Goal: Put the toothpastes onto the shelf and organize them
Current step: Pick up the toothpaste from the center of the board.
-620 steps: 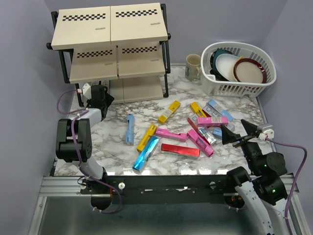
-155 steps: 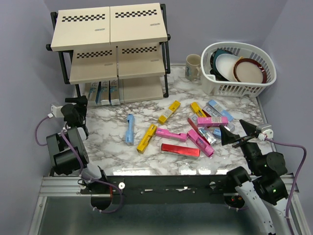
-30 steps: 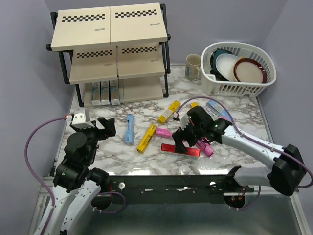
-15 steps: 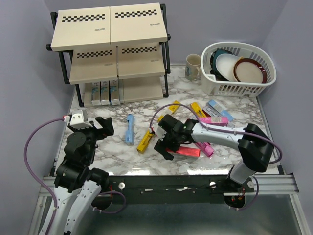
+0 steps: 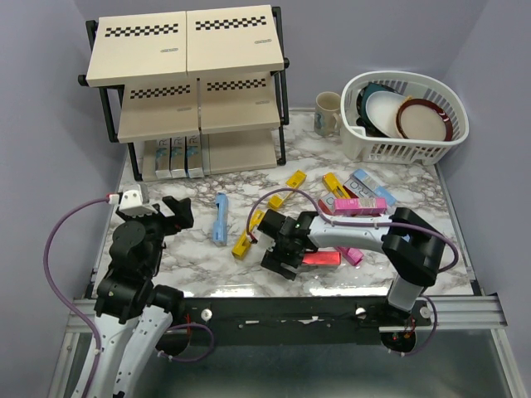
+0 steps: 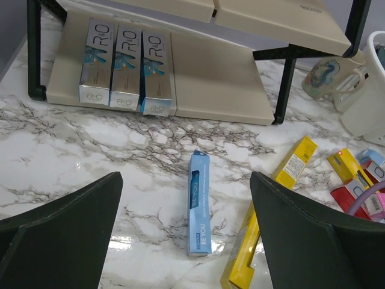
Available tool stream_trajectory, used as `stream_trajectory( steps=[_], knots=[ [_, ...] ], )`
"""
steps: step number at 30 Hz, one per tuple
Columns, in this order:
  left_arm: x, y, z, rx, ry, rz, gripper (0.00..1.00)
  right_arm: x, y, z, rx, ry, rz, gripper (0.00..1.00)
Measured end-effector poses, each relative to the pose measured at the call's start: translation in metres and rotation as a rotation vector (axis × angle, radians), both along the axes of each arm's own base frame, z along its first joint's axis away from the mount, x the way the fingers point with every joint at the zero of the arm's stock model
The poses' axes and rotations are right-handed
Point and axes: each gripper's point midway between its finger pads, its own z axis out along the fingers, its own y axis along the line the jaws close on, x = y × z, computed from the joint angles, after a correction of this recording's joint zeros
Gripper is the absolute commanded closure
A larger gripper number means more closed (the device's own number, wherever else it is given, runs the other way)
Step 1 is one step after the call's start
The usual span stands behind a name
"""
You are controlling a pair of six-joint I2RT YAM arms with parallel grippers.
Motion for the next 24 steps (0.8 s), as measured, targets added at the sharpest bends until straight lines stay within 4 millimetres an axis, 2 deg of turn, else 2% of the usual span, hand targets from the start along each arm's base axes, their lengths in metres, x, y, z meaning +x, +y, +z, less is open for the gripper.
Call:
stream_trajectory(
  steps=[17,24],
  knots=[
    [0.004,-0.008,-0.009,-0.001,0.033,-0.042,0.01,-0.005,-0.009,-0.001,-0.061,-0.005,-0.030,0.39],
    [0.006,-0.011,-0.011,0.000,0.046,-0.057,0.01,-0.006,-0.008,-0.001,-0.058,0.002,-0.078,0.59]
  ],
)
